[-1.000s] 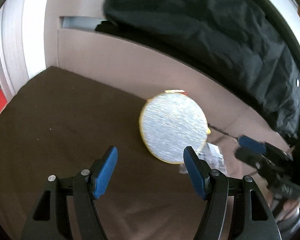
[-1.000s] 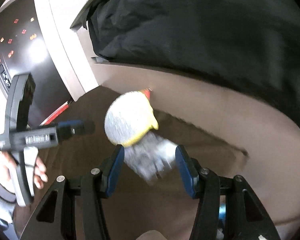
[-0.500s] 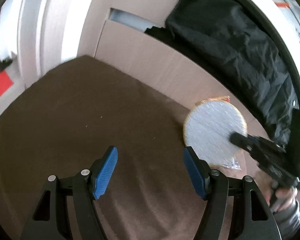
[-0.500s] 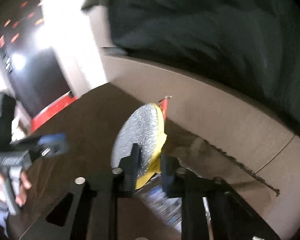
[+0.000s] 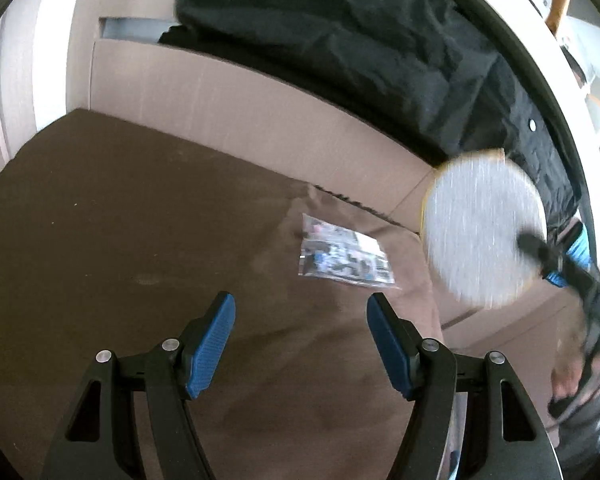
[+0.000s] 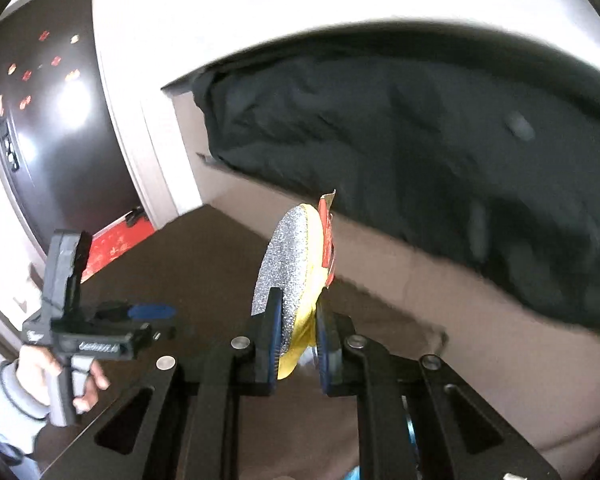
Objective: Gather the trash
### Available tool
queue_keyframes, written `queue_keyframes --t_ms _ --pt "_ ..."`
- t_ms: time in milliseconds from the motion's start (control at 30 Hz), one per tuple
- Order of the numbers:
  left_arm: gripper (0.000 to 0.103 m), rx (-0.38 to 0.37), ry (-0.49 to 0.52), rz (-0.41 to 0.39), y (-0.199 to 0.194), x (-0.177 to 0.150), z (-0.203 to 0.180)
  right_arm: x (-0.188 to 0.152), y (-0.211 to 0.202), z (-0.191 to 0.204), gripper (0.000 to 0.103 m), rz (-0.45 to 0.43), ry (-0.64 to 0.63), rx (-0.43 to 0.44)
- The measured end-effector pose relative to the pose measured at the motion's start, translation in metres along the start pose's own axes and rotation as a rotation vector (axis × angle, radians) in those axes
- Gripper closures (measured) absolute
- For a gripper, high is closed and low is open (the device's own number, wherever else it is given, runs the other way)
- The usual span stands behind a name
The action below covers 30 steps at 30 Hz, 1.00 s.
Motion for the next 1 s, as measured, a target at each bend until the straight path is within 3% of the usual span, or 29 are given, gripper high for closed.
queue_keyframes --t_ms 100,233,333,367,433,567,667,833,1000 --pt "0.035 0.037 0.001 -0.026 -0.014 0.003 -0.003 -0.029 -0.004 -0.001 0.090 0.047 0.037 0.081" --pt "0.035 0.073 -0.023 -0.040 -0.039 0.002 0.009 -0.059 0.004 0.028 0.089 0.095 0.079 0.252" --pt "0.035 0.102 -0.012 -0.033 -0.051 -0.007 0.019 -0.076 0.016 0.062 0.081 0.152 0.123 0.478" --pt "0.035 0.113 -0.005 -0.031 -0.056 -0.010 0.022 -0.080 0.020 0.067 0.074 0.173 0.122 0.499" --pt "0.035 0.137 0.009 -0.025 -0.059 -0.016 0.028 -0.083 0.028 0.077 0.063 0.184 0.082 0.461" --pt "0.035 0.153 0.023 0.003 -0.059 -0.032 0.037 -0.075 0.036 0.063 0.063 0.150 0.041 0.307" --pt "0.035 0.126 0.019 0.038 -0.056 -0.049 0.039 -0.066 0.049 0.029 0.063 0.142 0.163 0.246" --pt "0.035 0.078 0.003 0.082 -0.056 -0.072 0.040 -0.057 0.093 -0.027 0.062 0.139 0.456 0.233" --pt "0.035 0.065 0.006 0.088 -0.064 -0.087 0.038 -0.057 0.143 -0.044 0.062 0.195 0.605 0.236"
Point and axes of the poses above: each gripper's, at about its wrist camera, not at the fingertips, and y roughly the way its jaws point, z to its left, x to its top, the point moved 8 cm from there along y, roughly the way its jaws point, and after that the axes turned 6 degrees about z, right-handed, at the moved point
